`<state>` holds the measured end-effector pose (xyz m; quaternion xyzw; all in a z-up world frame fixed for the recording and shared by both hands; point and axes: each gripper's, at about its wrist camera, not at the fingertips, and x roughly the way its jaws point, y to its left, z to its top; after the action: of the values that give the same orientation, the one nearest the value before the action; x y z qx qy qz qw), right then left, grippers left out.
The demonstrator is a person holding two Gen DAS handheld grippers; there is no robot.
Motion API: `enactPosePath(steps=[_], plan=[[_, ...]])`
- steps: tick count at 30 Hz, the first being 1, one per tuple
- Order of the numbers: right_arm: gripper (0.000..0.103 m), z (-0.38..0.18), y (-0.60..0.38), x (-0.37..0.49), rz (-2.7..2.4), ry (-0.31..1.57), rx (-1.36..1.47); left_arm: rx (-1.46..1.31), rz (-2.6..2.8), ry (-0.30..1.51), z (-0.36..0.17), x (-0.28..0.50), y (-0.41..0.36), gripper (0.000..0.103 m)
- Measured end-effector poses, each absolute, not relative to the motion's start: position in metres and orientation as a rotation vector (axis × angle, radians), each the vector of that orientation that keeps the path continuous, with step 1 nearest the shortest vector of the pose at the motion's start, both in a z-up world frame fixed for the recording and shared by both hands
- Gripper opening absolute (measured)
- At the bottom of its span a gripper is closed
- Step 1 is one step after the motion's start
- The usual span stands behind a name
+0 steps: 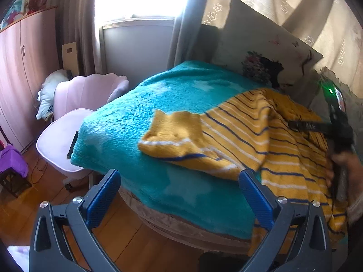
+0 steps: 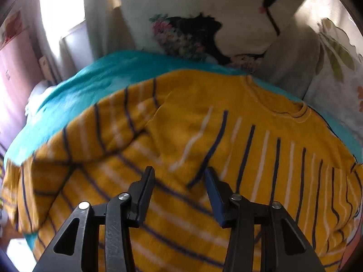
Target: Fold small clothes
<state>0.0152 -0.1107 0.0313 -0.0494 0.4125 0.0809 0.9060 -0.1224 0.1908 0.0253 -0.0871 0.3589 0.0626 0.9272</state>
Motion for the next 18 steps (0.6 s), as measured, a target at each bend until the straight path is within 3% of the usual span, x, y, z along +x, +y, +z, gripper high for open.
enactPosePath(steps=[7,12,18], plan=[[0.008,0.082,-0.164,-0.001,0.138,0.758,0.085,-0.166,0.096,0.728,0.038,-0.129,0.168,0.103],[0.009,0.13,-0.278,-0.053,-0.029,0.675,0.217,-0.167,0.061,0.731,0.042,-0.132,0.147,0.103],[0.012,0.126,-0.454,-0.129,-0.412,0.68,0.369,-0.168,0.026,0.733,0.042,-0.136,0.119,0.103]])
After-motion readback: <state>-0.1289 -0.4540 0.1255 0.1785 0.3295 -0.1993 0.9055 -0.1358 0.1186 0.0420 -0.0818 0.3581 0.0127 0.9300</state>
